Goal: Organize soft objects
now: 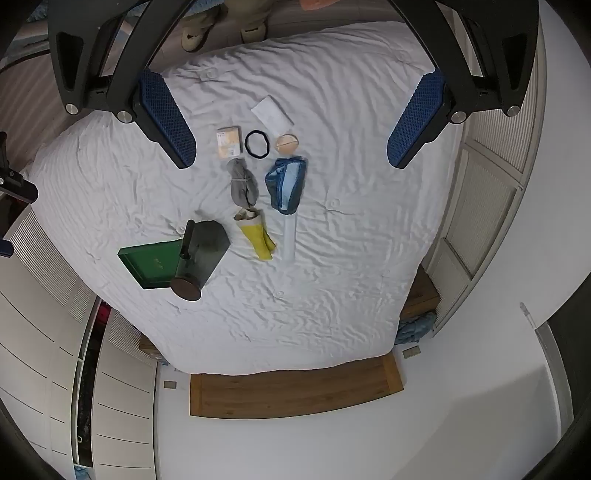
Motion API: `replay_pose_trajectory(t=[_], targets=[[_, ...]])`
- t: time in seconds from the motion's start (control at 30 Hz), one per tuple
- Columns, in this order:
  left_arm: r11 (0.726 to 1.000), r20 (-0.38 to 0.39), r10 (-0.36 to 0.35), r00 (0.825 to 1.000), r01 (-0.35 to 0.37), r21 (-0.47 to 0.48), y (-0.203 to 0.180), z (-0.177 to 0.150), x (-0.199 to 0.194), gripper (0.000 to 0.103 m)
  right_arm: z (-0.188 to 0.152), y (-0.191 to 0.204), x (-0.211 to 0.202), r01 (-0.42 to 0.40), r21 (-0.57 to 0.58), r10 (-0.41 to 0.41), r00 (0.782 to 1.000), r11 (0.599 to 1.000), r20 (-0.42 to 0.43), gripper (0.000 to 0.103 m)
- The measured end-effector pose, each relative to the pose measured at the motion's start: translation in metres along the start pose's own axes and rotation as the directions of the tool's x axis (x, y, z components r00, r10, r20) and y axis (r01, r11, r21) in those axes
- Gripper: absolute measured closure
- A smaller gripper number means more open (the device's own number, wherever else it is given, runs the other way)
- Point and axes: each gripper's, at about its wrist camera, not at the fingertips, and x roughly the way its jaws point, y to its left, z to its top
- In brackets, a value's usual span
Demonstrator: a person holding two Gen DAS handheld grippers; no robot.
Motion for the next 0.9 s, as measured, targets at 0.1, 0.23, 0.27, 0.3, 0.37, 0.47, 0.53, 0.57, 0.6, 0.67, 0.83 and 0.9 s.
replay_pose_trajectory(t=[0.1, 0.23, 0.27, 0.3, 0.37, 0.47, 0.53, 0.57, 0.6, 0.67, 0.83, 0.9], targets=[[1.0, -0.004, -0.004, 1.0, 0.004, -0.002, 0.0, 0.0, 0.0, 0.001, 0.0, 0.0, 0.0, -0.002, 0.0, 0.002, 1.0, 1.0, 0.0, 0.0], [1.0, -0.005, -0.004, 1.0, 0.004, -0.003, 0.0, 0.0, 0.0, 0.001, 0.0, -0.001, 0.0, 0.0, -0.001, 0.0, 1.0, 1.0, -0.002, 0.0], [1.0, -0.006, -0.006, 1.0, 0.006, -0.003, 0.0, 0.0, 0.0, 0.001, 0.0, -0.001, 0.0, 0.0, -0.001, 0.0, 1.0, 1.0, -0.001, 0.0], [1.0, -0.006, -0.005, 1.0, 0.005, -0.003, 0.0, 0.0, 0.0, 0.001, 0.0, -0.001, -0.001, 0.001, -0.001, -0.001, 1.0, 1.0, -0.001, 0.0], [1.0, -0.006, -0.006, 1.0, 0.006, -0.002, 0.0, 0.0, 0.0, 0.001, 0.0, -0.001, -0.001, 0.002, -0.001, -0.002, 1.0, 1.0, -0.002, 0.0], [1.0, -0.007, -0.007, 1.0, 0.007, -0.003, 0.0, 0.0, 0.0, 0.001, 0.0, -0.001, 0.0, 0.002, -0.002, -0.002, 1.0, 1.0, -0.004, 0.0], [1.0, -0.009, -0.008, 1.0, 0.008, -0.004, 0.0, 0.0, 0.0, 0.001, 0.0, -0.002, -0.001, 0.001, -0.001, -0.001, 1.0, 1.0, -0.001, 0.0], [1.0, -0.011, -0.007, 1.0, 0.007, -0.005, 0.0, 0.0, 0.0, 0.001, 0.0, -0.002, -0.001, 0.002, -0.001, -0.002, 1.0, 1.0, 0.0, 0.0], [1.0, -0.012, -0.006, 1.0, 0.006, -0.007, -0.005, -0.003, -0.003, 0.001, 0.0, -0.002, -0.001, 0.002, -0.001, -0.002, 1.0, 1.0, 0.0, 0.0], [1.0, -0.013, -0.001, 1.0, 0.001, -0.008, -0.005, -0.003, 0.002, 0.001, -0.001, -0.003, 0.0, 0.002, 0.001, -0.002, 1.0, 1.0, 0.0, 0.0], [1.0, -0.007, 0.016, 1.0, -0.016, -0.01, -0.009, -0.002, 0.008, 0.001, 0.001, -0.012, 0.007, -0.003, 0.021, 0.003, 1.0, 1.0, -0.006, 0.0], [1.0, 0.001, 0.014, 1.0, -0.014, -0.015, -0.012, 0.001, 0.009, 0.001, 0.003, -0.015, 0.008, -0.008, 0.028, 0.008, 1.0, 1.0, -0.009, 0.0]])
